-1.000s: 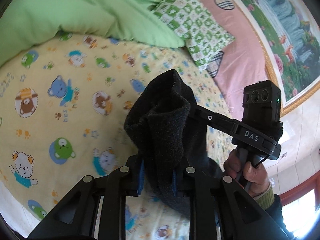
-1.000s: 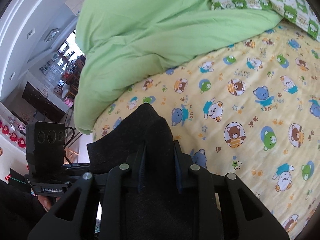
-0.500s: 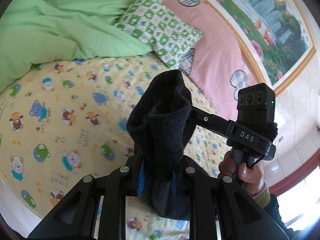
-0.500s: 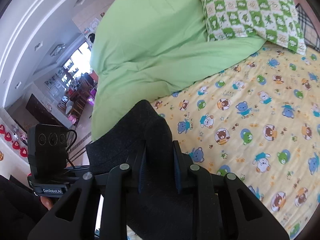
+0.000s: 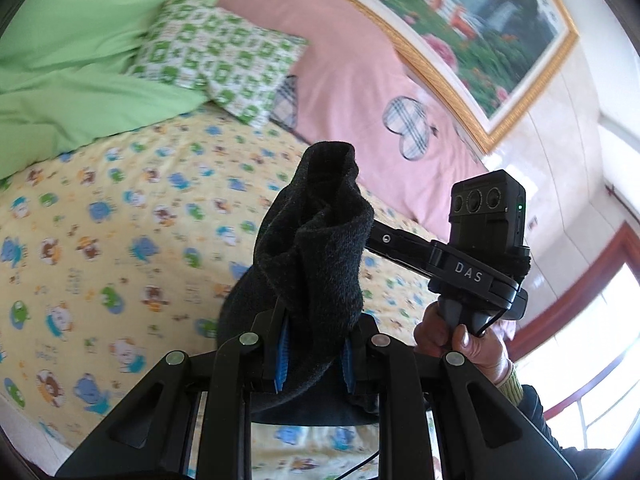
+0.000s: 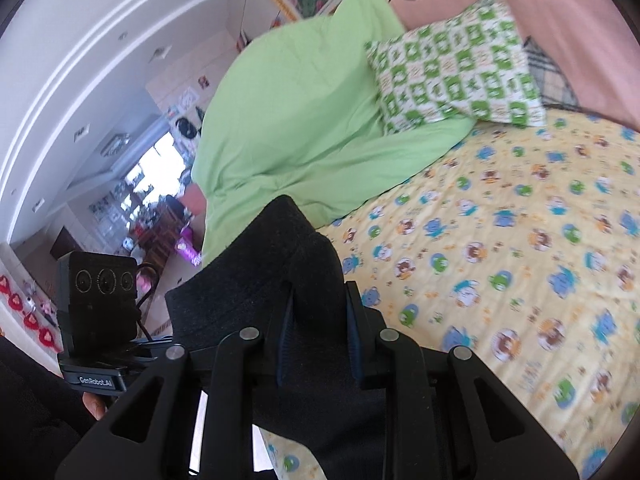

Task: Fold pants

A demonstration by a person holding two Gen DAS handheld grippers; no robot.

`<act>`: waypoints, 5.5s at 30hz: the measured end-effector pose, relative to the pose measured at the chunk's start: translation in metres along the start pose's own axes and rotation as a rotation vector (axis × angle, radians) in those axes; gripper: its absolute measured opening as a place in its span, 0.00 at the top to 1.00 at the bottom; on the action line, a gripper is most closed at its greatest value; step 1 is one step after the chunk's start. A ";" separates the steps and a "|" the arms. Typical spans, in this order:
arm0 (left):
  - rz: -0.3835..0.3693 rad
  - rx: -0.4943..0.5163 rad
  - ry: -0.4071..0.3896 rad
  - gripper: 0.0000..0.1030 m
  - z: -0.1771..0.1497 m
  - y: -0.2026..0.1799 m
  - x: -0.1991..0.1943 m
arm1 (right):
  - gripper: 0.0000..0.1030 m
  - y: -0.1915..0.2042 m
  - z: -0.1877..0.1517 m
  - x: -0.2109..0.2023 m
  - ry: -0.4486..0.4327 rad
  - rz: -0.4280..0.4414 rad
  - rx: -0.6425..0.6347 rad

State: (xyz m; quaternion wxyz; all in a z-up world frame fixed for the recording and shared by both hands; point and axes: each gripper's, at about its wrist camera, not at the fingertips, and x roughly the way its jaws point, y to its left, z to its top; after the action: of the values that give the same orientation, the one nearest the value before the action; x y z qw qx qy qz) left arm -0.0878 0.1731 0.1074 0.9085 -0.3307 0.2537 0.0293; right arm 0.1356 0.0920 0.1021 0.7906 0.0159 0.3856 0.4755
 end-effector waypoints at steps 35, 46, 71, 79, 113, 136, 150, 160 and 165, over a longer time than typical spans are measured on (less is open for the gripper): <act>-0.060 0.331 0.268 0.80 -0.068 -0.146 0.110 | 0.78 -0.076 -0.117 -0.162 -0.250 -0.141 0.222; -0.037 0.413 0.357 0.80 -0.100 -0.169 0.148 | 0.86 -0.099 -0.151 -0.181 -0.273 -0.164 0.299; -0.069 0.385 0.347 0.38 -0.100 -0.156 0.130 | 0.25 -0.081 -0.194 -0.235 -0.383 -0.451 0.461; -0.028 0.296 0.317 0.35 -0.084 -0.122 0.119 | 0.15 -0.057 -0.181 -0.220 -0.335 -0.546 0.420; 0.114 0.076 0.303 0.23 -0.056 -0.022 0.115 | 0.07 -0.030 -0.184 -0.162 -0.246 -0.853 0.485; 0.122 0.098 0.418 0.21 -0.059 -0.009 0.171 | 0.32 -0.060 -0.233 -0.179 -0.304 -0.626 0.632; 0.166 0.162 0.417 0.22 -0.066 -0.013 0.198 | 0.30 -0.068 -0.236 -0.177 -0.281 -0.552 0.605; 0.195 0.239 0.397 0.49 -0.070 -0.032 0.193 | 0.30 -0.068 -0.235 -0.175 -0.288 -0.551 0.568; 0.216 0.289 0.374 0.62 -0.070 -0.043 0.183 | 0.40 -0.058 -0.229 -0.172 -0.300 -0.576 0.528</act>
State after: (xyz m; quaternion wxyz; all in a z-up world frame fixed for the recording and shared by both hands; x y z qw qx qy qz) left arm 0.0503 0.0754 -0.0008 0.8753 -0.1681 0.4526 0.0280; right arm -0.0073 -0.1498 0.0211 0.9073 0.1785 0.3637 0.1123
